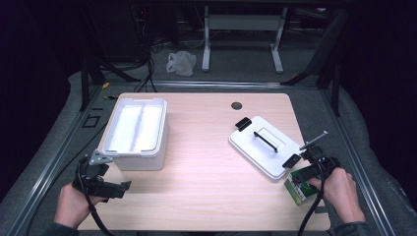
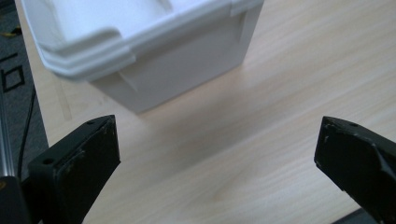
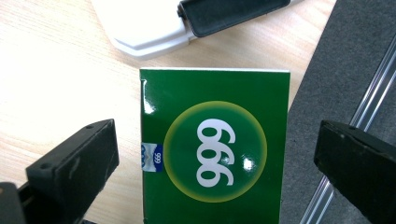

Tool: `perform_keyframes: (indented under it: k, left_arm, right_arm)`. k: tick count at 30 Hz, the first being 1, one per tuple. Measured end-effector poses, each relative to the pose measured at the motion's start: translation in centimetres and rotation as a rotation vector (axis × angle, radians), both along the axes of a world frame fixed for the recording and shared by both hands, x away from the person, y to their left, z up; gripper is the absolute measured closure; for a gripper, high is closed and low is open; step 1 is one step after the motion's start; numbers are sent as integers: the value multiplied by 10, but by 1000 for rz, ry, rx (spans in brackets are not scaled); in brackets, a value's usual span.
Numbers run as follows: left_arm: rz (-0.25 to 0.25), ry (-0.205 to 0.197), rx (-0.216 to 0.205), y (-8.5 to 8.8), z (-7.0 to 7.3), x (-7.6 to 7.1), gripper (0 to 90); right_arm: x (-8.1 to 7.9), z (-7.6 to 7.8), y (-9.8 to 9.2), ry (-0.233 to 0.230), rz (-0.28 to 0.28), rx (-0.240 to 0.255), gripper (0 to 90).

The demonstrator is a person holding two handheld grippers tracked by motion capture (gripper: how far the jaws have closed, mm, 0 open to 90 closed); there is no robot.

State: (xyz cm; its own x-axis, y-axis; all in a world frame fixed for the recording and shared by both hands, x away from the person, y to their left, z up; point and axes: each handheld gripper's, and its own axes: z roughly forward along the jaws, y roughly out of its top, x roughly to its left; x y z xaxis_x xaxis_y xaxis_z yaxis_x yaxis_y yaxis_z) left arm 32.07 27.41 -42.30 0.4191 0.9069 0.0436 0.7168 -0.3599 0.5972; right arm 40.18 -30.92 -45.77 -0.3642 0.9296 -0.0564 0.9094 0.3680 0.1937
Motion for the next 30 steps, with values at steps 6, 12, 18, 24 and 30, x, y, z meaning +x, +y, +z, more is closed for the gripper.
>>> perform_keyframes:
  k: [6,12,18,24,30]
  left_arm:
    - [-9,3,30,-5,29,35,0]
    - [24,41,38,-7,47,81,1]
    - [88,136,22,-12,47,129,0]
    - [157,222,56,-19,36,169,61]
    - [208,288,42,-23,23,196,265]
  right_arm:
    - [-1,4,3,-15,10,2,0]
    - [-2,9,6,-26,16,-2,0]
    - [-1,11,5,-30,16,-1,0]
    - [-2,13,5,-36,17,4,7]
    - [-3,14,8,-35,26,6,16]
